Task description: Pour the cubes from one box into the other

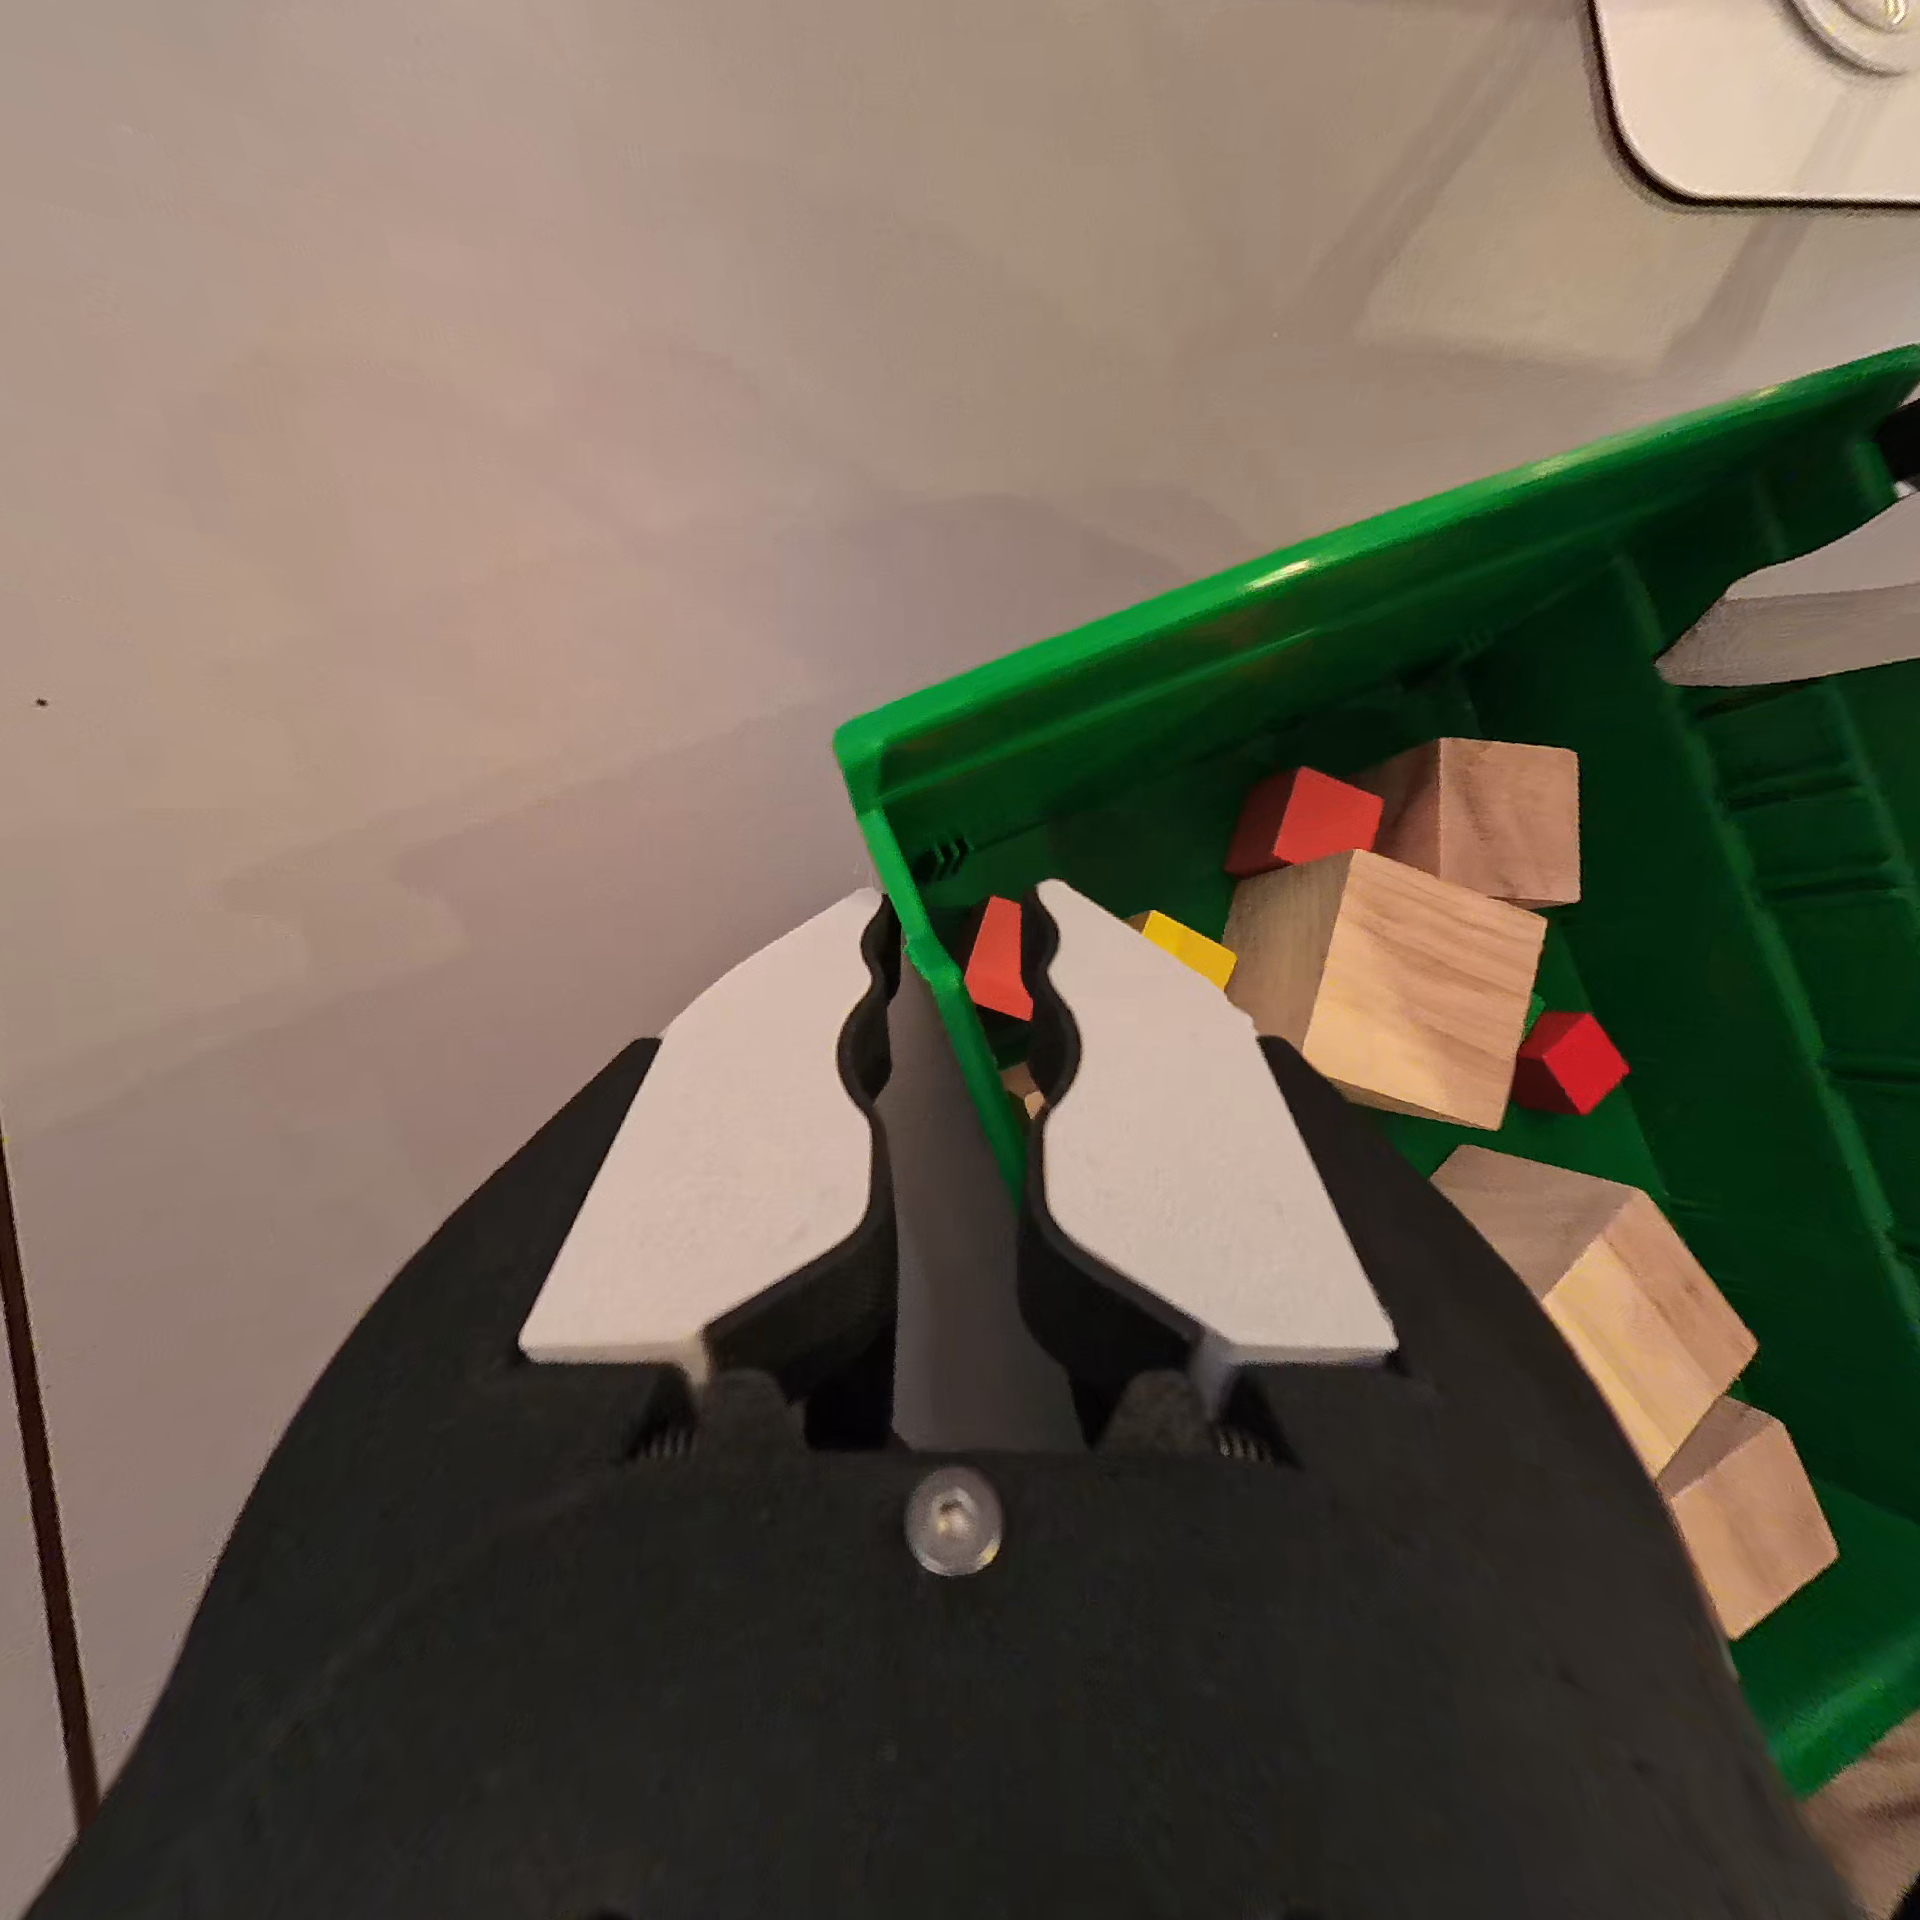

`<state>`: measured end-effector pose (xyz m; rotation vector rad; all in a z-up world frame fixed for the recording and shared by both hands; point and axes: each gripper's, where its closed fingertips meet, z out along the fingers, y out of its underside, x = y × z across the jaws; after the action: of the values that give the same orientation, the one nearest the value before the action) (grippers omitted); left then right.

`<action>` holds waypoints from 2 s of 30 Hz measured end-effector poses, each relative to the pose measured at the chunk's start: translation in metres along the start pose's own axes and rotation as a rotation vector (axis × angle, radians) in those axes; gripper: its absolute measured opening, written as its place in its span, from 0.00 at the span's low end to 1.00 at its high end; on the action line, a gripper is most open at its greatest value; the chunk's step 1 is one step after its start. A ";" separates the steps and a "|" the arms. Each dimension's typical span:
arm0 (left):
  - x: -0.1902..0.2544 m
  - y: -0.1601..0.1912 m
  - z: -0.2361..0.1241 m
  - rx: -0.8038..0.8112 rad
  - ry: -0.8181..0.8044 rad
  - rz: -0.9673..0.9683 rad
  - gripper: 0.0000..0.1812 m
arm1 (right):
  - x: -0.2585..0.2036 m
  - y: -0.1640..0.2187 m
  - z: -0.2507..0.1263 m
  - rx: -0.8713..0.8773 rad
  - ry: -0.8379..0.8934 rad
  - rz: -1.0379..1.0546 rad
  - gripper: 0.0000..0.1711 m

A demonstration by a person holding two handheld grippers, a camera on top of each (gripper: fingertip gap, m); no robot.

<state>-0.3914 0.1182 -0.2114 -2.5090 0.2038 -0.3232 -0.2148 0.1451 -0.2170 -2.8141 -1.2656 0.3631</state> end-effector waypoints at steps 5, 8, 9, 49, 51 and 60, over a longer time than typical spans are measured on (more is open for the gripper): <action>-0.004 -0.001 0.000 0.010 -0.045 0.004 0.08 | 0.007 0.002 -0.003 -0.035 -0.001 -0.011 0.04; -0.001 -0.002 0.001 -0.004 -0.058 0.041 0.09 | 0.008 0.009 -0.004 -0.076 0.016 -0.044 0.04; 0.000 -0.002 0.002 -0.011 -0.053 0.050 0.09 | 0.008 0.010 -0.005 -0.081 0.020 -0.048 0.04; -0.023 -0.032 0.045 -0.381 0.017 0.255 0.12 | 0.015 -0.010 -0.004 -0.123 -0.001 -0.025 0.04; -0.019 -0.035 0.044 -0.388 0.018 0.270 0.12 | 0.015 -0.008 -0.007 -0.114 -0.037 -0.009 0.04; 0.007 -0.076 0.025 -0.376 0.011 0.341 0.11 | 0.027 -0.003 -0.050 -0.039 -0.093 0.014 0.03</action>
<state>-0.3722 0.1914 -0.1856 -2.7717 0.7480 -0.1699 -0.1883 0.1699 -0.1734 -2.8707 -1.2845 0.4803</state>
